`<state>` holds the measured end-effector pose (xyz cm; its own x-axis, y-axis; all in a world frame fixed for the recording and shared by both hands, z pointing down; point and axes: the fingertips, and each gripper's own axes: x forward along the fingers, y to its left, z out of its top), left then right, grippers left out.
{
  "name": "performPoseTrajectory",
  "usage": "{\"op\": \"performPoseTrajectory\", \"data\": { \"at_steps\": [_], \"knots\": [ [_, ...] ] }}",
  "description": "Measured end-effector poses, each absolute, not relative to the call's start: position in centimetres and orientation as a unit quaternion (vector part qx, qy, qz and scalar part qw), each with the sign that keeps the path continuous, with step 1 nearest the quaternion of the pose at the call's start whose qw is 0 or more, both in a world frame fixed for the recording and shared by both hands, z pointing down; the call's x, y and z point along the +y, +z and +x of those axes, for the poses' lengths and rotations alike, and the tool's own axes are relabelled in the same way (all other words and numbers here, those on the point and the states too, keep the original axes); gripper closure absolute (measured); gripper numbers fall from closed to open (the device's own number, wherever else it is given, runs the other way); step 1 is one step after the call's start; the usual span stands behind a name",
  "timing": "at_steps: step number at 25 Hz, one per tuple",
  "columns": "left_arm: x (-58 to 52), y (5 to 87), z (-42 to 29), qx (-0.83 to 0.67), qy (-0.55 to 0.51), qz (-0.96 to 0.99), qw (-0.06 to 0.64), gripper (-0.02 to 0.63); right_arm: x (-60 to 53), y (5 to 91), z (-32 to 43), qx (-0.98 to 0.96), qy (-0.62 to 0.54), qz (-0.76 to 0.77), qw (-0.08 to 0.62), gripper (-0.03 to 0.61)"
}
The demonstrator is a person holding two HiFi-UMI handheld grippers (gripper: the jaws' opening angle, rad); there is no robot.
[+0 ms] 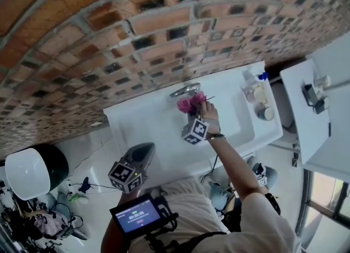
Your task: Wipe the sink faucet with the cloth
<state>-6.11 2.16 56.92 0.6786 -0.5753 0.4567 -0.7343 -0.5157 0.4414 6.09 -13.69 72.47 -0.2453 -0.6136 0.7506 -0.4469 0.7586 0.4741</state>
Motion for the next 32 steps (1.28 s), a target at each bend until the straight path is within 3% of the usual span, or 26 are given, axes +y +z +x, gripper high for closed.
{"op": "performPoseTrajectory", "data": {
  "at_steps": [7,12,17,26,32],
  "knots": [
    [3.6,57.0,-7.8,-0.401,0.12,0.851,0.316,0.629,-15.3,81.2,6.5,-0.622,-0.224,0.207,0.722,0.497],
    [4.0,56.6,-8.5,-0.411,0.114,0.847,0.316,0.629,-15.0,85.4,7.2,-0.554,-0.247,0.143,0.782,0.497],
    [4.3,56.2,-8.1,-0.413,0.109,0.849,0.313,0.629,-15.3,85.2,7.4,-0.522,-0.281,0.118,0.797,0.499],
    [5.3,55.9,-8.2,-0.413,0.105,0.849,0.314,0.629,-16.2,77.8,7.6,-0.654,-0.154,0.236,0.702,0.503],
    [4.9,56.2,-8.4,-0.413,0.103,0.848,0.314,0.629,-18.4,76.1,10.2,-0.656,-0.093,0.259,0.703,0.506]
  ]
}}
